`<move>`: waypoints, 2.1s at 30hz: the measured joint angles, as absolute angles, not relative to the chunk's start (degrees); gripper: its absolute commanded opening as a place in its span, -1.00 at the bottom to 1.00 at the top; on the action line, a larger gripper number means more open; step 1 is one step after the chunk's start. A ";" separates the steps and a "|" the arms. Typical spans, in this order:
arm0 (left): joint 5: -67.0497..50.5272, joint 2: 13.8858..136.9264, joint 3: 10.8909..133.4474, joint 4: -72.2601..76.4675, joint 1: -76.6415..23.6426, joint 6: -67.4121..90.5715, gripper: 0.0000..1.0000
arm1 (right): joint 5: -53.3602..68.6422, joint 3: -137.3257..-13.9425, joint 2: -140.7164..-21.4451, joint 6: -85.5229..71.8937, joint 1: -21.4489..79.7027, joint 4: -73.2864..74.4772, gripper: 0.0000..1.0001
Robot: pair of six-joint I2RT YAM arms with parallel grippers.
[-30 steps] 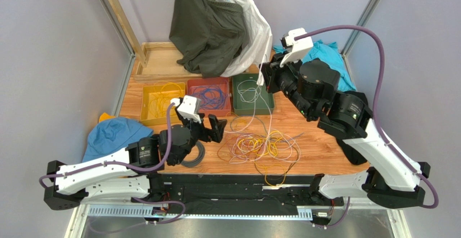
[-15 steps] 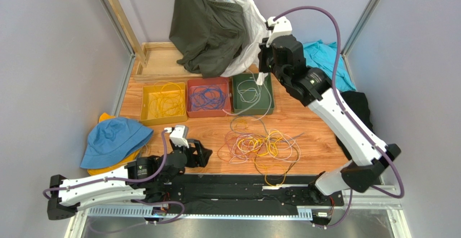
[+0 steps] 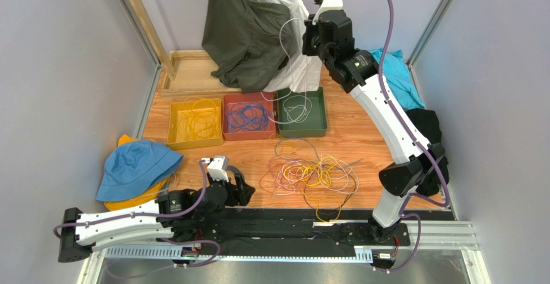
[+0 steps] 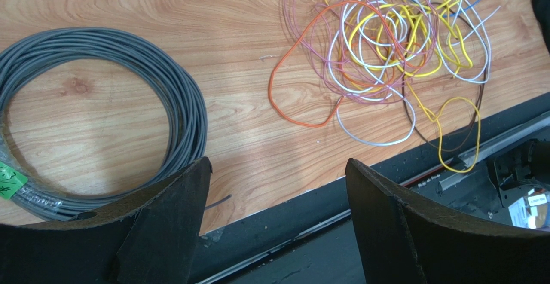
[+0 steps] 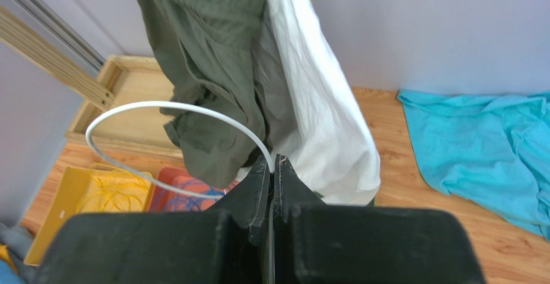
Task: Untangle the cables
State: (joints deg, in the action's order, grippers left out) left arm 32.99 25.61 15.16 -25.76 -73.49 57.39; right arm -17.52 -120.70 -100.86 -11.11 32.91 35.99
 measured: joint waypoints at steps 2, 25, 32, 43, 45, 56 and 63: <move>32.86 25.61 15.00 -25.43 -73.49 57.54 0.70 | -17.23 -122.32 -100.86 -11.05 32.91 35.40 -1.00; 31.31 26.79 12.67 -22.57 -73.49 58.48 0.69 | -24.08 -87.42 -101.51 -4.86 30.06 15.55 -1.00; 30.83 27.09 12.12 -21.32 -73.49 58.89 0.70 | -23.75 -85.54 -105.43 -7.33 28.64 13.93 -1.00; 29.28 31.05 11.88 -18.59 -73.49 58.98 0.69 | -19.49 -83.00 -110.96 -14.39 28.88 19.03 0.23; 29.02 31.22 11.88 -18.17 -73.49 59.00 0.69 | -19.84 -81.58 -109.86 -15.14 29.21 19.31 0.30; 28.95 32.69 11.88 -16.56 -73.49 58.78 0.69 | -27.22 -74.43 -94.98 -18.26 34.61 20.69 0.42; 28.29 37.69 12.27 -14.22 -73.47 58.63 0.69 | -31.35 -80.09 -99.55 -16.21 34.48 23.16 0.40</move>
State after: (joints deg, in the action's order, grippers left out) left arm 28.29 37.69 12.27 -14.22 -73.47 58.63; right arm -31.35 -80.09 -99.55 -16.21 34.48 23.16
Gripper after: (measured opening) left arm 0.847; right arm 0.705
